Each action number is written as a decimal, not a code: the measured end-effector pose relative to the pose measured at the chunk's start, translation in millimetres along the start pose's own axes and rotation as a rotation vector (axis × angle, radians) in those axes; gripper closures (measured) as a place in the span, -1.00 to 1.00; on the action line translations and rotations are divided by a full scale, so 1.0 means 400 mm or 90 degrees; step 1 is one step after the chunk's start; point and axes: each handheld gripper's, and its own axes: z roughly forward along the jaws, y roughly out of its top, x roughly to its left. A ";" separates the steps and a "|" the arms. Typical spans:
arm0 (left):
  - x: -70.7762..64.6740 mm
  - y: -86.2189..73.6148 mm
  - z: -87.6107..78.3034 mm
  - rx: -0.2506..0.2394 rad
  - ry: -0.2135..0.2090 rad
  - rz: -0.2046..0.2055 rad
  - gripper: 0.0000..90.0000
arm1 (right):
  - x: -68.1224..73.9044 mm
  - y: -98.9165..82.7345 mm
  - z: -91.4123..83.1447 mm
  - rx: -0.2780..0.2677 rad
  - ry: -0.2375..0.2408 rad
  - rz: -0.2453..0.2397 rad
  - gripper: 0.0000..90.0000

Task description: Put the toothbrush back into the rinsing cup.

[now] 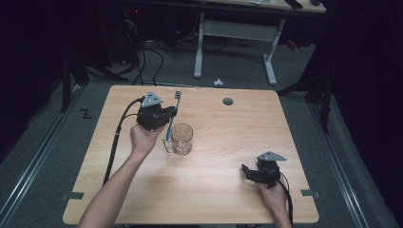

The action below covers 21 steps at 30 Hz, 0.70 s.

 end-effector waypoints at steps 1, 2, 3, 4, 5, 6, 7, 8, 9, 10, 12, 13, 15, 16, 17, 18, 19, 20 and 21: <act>0.000 0.000 0.000 0.002 0.000 0.002 0.78 | 0.000 0.000 0.000 0.000 0.000 0.000 -0.45; 0.000 0.000 0.000 0.002 0.000 0.002 0.78 | 0.000 0.000 0.000 0.000 0.000 0.000 -0.45; -0.001 -0.001 0.000 0.006 0.001 0.008 0.78 | 0.000 0.000 0.000 0.000 0.000 0.000 -0.45; -0.001 -0.002 -0.001 0.007 0.000 0.008 0.78 | 0.000 0.000 0.000 0.000 0.000 0.000 -0.45; 0.000 -0.002 -0.001 0.007 0.000 0.008 0.78 | 0.000 0.000 0.000 0.000 0.000 0.000 -0.45; 0.002 -0.003 -0.001 0.008 0.000 0.007 0.78 | 0.000 0.000 0.000 0.000 0.000 0.000 -0.45; 0.002 -0.003 -0.001 0.008 0.000 0.007 0.78 | 0.000 0.000 0.000 0.000 0.000 0.000 -0.45; 0.004 -0.005 -0.002 0.010 -0.002 0.002 0.78 | 0.000 0.000 0.000 0.000 0.000 0.000 -0.45; 0.006 -0.006 -0.003 0.009 -0.003 -0.001 0.78 | 0.000 0.000 0.000 0.000 0.000 0.000 -0.45; 0.006 -0.006 -0.003 0.009 -0.003 -0.001 0.78 | 0.000 0.000 0.000 0.000 0.000 0.000 -0.45; 0.010 -0.011 -0.007 0.009 -0.006 -0.009 0.78 | 0.000 0.000 0.000 0.000 0.000 0.000 -0.45; 0.011 -0.012 -0.008 0.010 -0.010 -0.014 0.78 | 0.000 0.000 0.000 0.000 0.000 0.000 -0.45; 0.013 -0.014 -0.011 0.011 -0.013 -0.016 0.78 | 0.000 0.000 0.000 0.000 0.000 0.000 -0.45; 0.013 -0.015 -0.013 0.011 -0.012 -0.017 0.78 | 0.000 0.000 0.000 0.000 0.000 0.000 -0.45; 0.014 -0.015 -0.014 0.011 -0.012 -0.017 0.77 | 0.000 0.000 0.000 0.000 0.000 0.000 -0.45; 0.014 -0.015 -0.014 0.011 -0.012 -0.017 0.77 | 0.000 0.000 0.000 0.000 0.000 0.000 -0.45; 0.015 -0.016 -0.017 0.012 -0.012 -0.017 0.77 | 0.000 0.000 0.000 0.000 0.000 0.000 -0.45; 0.015 -0.017 -0.018 0.012 -0.013 -0.018 0.77 | 0.000 0.000 0.000 0.000 0.000 0.000 -0.45; 0.015 -0.018 -0.020 0.011 -0.013 -0.018 0.77 | 0.000 0.000 0.000 0.000 0.000 0.000 -0.45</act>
